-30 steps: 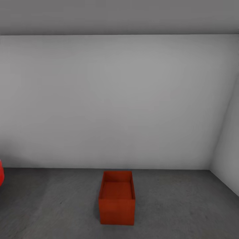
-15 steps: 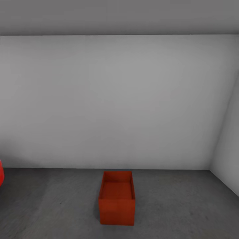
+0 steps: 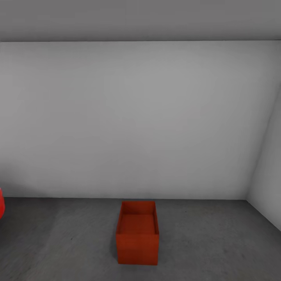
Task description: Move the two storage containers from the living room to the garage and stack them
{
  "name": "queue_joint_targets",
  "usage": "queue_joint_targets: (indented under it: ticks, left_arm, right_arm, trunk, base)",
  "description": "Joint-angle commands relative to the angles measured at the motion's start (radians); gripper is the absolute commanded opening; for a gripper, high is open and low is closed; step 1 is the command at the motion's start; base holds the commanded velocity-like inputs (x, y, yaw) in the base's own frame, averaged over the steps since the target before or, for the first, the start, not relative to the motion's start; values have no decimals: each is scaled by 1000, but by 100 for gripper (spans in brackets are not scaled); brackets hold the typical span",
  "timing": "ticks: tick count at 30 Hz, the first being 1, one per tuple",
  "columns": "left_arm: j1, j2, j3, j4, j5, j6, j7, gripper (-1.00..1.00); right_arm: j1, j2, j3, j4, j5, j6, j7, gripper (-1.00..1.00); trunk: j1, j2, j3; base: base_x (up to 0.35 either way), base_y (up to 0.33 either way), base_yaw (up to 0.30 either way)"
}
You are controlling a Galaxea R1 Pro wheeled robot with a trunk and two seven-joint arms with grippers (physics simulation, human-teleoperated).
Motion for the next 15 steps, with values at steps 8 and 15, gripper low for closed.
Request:
queue_joint_targets:
  ticks: [8,15]
  left_arm:
    - [0,1,-4,0,12,-2,2,100]
    - [0,1,-6,0,9,-2,2,100]
  right_arm:
    - [-1,0,-4,-3,16,-6,-6,100]
    - [-1,-1,-4,-4,16,-7,-7,100]
  trunk:
    - [0,-1,0]
    - [0,-1,0]
  base:
    - [0,0,0]
    - [0,0,0]
